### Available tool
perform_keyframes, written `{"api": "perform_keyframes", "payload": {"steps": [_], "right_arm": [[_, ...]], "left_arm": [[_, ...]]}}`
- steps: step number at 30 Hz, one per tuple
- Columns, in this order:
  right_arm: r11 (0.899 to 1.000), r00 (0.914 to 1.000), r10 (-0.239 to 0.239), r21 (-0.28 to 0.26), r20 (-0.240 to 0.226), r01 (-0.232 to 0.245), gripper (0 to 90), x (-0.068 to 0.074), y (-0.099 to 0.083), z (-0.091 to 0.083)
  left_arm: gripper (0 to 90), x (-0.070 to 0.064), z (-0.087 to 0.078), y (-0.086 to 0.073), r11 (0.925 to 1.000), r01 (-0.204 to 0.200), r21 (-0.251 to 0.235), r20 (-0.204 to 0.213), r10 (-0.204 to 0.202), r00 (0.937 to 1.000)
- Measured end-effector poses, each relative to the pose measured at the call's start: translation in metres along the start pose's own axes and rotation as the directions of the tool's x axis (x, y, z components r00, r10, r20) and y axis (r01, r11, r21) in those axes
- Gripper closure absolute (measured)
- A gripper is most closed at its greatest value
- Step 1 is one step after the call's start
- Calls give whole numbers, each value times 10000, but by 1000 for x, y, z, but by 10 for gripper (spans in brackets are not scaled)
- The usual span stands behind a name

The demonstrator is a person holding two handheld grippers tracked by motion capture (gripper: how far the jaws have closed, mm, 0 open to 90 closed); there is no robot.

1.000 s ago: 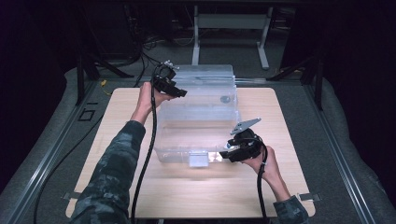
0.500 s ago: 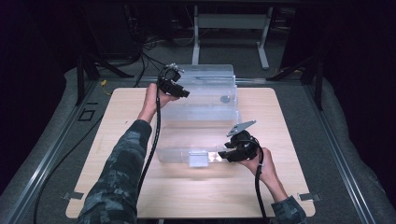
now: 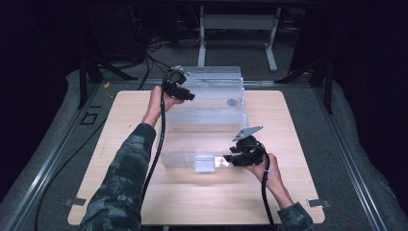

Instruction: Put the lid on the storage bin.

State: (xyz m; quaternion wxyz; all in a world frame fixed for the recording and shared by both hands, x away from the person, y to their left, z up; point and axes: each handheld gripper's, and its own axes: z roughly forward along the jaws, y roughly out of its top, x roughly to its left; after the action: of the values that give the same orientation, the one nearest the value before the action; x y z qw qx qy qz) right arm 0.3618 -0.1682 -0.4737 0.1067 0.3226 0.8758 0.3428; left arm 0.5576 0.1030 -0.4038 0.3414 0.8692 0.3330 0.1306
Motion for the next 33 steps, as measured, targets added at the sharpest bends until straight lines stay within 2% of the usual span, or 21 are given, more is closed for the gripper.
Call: {"api": "perform_keyframes", "payload": {"steps": [2,3,4,11,16,22,29,30,31,33], "right_arm": [[10000,10000,21,-67,-60,-22,572,0,-1,0],[10000,10000,-2,81,-54,2,571,0,0,-1],[10000,10000,18,-63,-32,-18,571,0,-1,1],[9998,9999,144,-117,-18,-144,571,0,-1,1],[9996,9996,209,-176,-168,-212,567,-1,-2,3],[9996,9997,225,-186,68,-224,559,1,-1,4],[9995,9995,271,-151,166,-268,548,2,-1,5],[9994,9992,341,61,183,-342,563,2,-1,9],[9984,9987,237,509,462,-261,524,3,-2,14],[9991,9985,413,101,367,-417,537,3,-4,17]], "left_arm": [[641,-1,0,0,10000,-47,30,-3,47,10000],[644,-1,0,1,10000,-60,33,2,60,10000],[648,-1,0,1,9999,-90,45,0,90,10000],[649,-2,0,1,9999,-31,107,-6,32,10000],[681,-2,0,1,9997,-192,172,47,191,9998],[710,-5,-1,4,9985,-451,305,40,450,9990],[723,-5,-4,4,9988,-436,234,205,432,9989],[733,-6,-5,4,9987,-451,227,340,443,9984],[745,-7,-7,5,9988,-464,153,423,457,9981],[749,-10,-9,6,9977,-622,252,197,617,9979]]}}
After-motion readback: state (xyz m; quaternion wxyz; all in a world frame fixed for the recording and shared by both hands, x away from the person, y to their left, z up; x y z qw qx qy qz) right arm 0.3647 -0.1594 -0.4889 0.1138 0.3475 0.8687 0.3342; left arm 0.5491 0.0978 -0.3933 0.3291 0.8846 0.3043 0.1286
